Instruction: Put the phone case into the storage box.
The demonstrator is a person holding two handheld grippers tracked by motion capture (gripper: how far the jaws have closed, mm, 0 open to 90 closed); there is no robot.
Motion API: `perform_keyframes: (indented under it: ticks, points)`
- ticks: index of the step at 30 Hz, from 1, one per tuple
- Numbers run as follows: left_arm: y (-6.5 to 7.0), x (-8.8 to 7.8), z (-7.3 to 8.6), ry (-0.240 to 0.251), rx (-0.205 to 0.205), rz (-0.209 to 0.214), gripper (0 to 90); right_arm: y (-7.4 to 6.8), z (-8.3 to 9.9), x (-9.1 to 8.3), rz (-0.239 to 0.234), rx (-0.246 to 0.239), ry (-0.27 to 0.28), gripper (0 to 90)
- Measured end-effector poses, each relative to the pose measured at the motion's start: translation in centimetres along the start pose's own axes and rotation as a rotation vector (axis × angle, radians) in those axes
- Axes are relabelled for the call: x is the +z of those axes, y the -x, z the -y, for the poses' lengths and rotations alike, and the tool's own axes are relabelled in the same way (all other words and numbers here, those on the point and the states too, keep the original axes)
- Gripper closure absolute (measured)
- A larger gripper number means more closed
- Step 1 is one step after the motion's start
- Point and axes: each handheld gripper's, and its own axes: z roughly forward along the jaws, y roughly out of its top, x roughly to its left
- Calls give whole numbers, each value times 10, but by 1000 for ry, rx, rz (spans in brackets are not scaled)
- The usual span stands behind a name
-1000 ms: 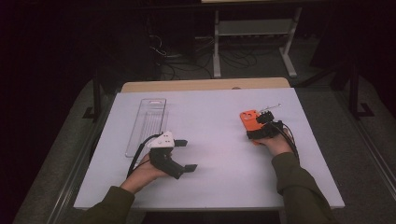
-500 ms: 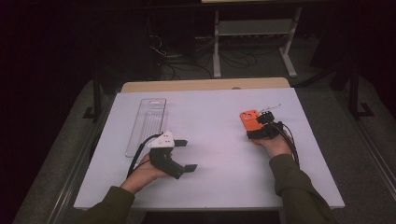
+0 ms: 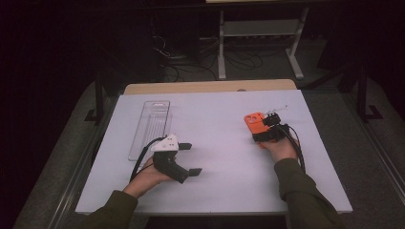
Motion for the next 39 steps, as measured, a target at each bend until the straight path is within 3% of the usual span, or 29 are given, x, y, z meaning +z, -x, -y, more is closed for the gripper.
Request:
perform_keyframes:
  ticks: [13,23,39]
  points:
    - [0,0,0,-2,2,-2,0,4,-2,-6,-45,-13,12,156]
    - [0,0,0,-2,3,-1,0,2,-5,-20,-88,-24,25,156]
    - [0,0,0,-7,4,-3,0,11,1,-36,-145,-48,31,156]
